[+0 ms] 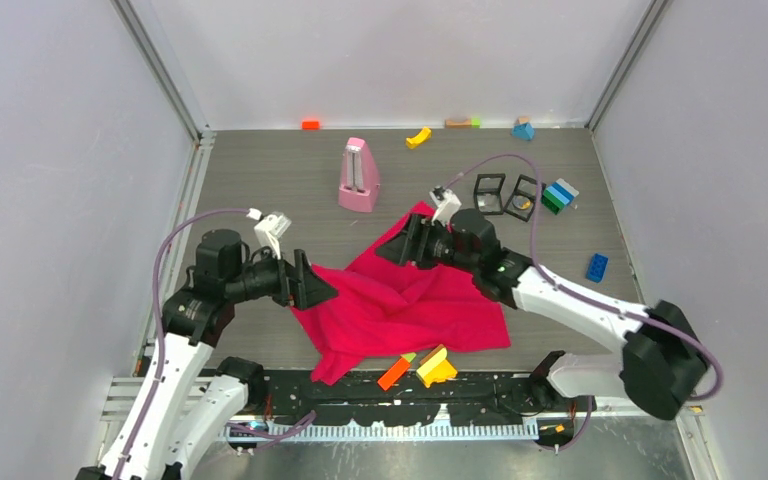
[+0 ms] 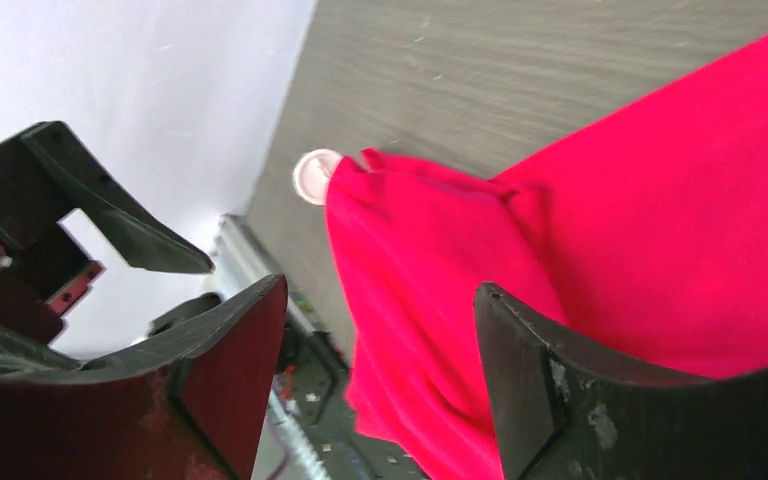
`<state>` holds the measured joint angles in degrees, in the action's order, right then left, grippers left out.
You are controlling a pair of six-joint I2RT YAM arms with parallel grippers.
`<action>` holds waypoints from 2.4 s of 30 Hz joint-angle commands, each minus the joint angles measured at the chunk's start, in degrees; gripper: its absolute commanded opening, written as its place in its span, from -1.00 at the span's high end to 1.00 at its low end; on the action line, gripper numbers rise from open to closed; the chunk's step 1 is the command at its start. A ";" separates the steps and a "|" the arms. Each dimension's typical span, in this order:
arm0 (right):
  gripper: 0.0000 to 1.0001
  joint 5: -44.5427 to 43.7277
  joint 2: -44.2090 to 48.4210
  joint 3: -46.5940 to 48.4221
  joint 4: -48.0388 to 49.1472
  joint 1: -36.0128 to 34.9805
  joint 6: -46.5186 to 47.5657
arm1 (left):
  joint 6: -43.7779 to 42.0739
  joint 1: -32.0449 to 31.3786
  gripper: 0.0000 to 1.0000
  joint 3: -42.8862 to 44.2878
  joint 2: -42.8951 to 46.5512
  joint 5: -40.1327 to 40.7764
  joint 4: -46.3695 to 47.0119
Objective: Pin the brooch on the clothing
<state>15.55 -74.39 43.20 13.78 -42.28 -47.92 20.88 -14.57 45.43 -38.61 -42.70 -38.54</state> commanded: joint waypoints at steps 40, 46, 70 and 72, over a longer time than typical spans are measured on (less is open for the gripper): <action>-0.54 -16.94 -15.82 6.71 -22.42 10.27 13.73 | 25.75 0.41 -0.72 -19.85 -18.66 52.66 18.89; -0.06 -13.13 -20.56 9.43 -22.15 11.17 13.04 | 24.83 0.59 -0.27 -18.42 -28.06 52.83 25.19; 0.95 -16.98 -24.07 29.88 -32.68 23.71 18.88 | 11.47 18.29 1.00 16.62 -46.58 52.22 31.41; 0.63 -17.98 -24.99 32.05 -33.83 24.00 19.62 | 9.75 18.47 1.00 21.31 -48.99 50.94 29.94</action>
<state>1.43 -98.15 69.91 -17.50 -18.94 -31.14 35.77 3.14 58.70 -85.01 9.02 -9.69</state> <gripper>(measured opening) 0.079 0.019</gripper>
